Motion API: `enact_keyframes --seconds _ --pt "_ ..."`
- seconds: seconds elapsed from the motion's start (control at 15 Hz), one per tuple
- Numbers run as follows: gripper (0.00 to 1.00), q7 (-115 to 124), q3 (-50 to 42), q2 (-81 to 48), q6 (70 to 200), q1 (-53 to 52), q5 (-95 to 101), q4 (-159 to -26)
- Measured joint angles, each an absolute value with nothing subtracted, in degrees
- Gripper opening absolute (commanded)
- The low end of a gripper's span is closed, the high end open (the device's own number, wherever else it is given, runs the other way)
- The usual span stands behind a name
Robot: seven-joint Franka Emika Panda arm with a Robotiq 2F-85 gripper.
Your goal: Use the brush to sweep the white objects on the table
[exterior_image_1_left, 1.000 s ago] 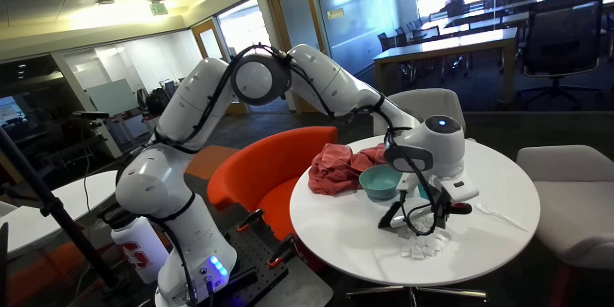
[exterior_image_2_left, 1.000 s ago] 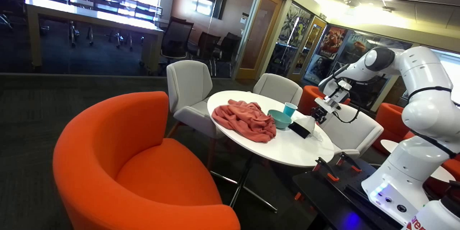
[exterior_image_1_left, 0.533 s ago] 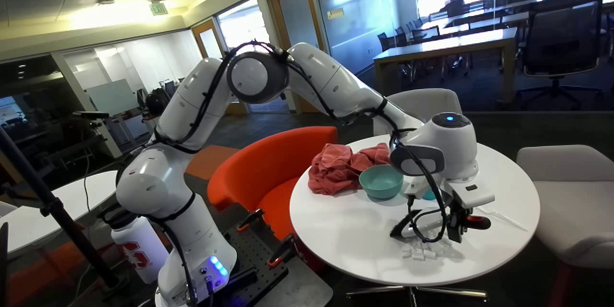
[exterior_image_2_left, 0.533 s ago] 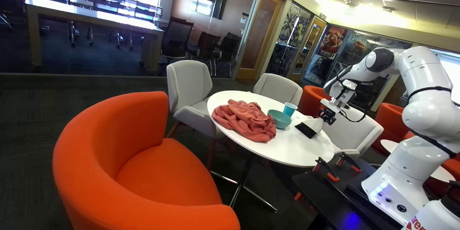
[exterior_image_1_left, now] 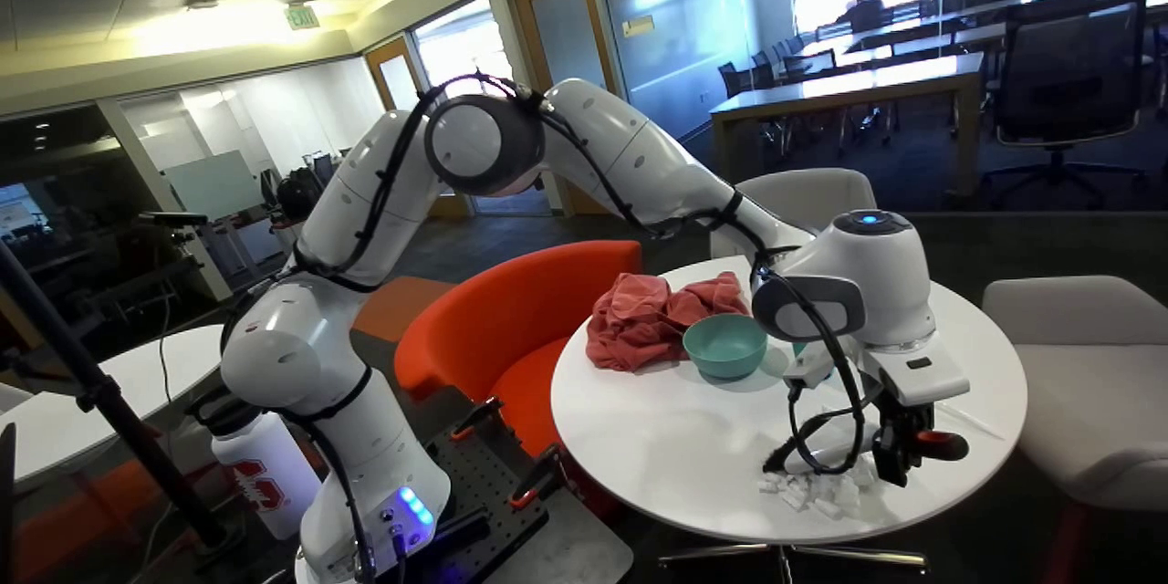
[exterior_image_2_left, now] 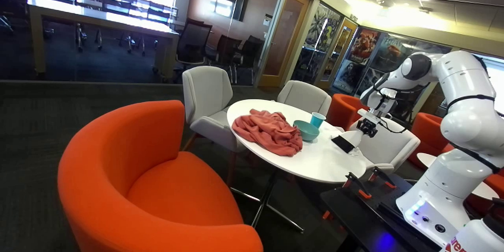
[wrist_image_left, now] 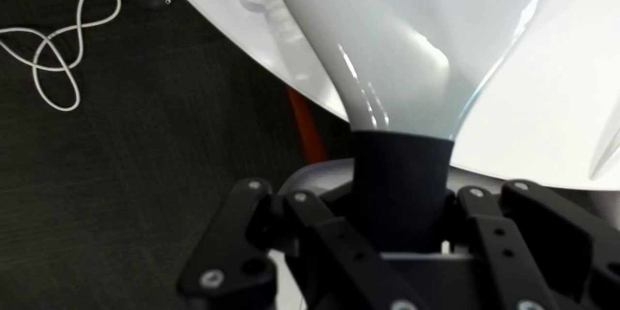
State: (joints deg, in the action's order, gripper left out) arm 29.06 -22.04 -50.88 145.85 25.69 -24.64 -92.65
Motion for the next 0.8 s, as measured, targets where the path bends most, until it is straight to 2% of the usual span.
enact_keyframes --seconds 0.33,0.8 --pt "0.0 27.9 -20.3 -50.5 145.9 27.4 -25.2 -91.9" --pt "0.0 11.8 -5.9 -46.3 141.9 36.1 -32.5 -91.7"
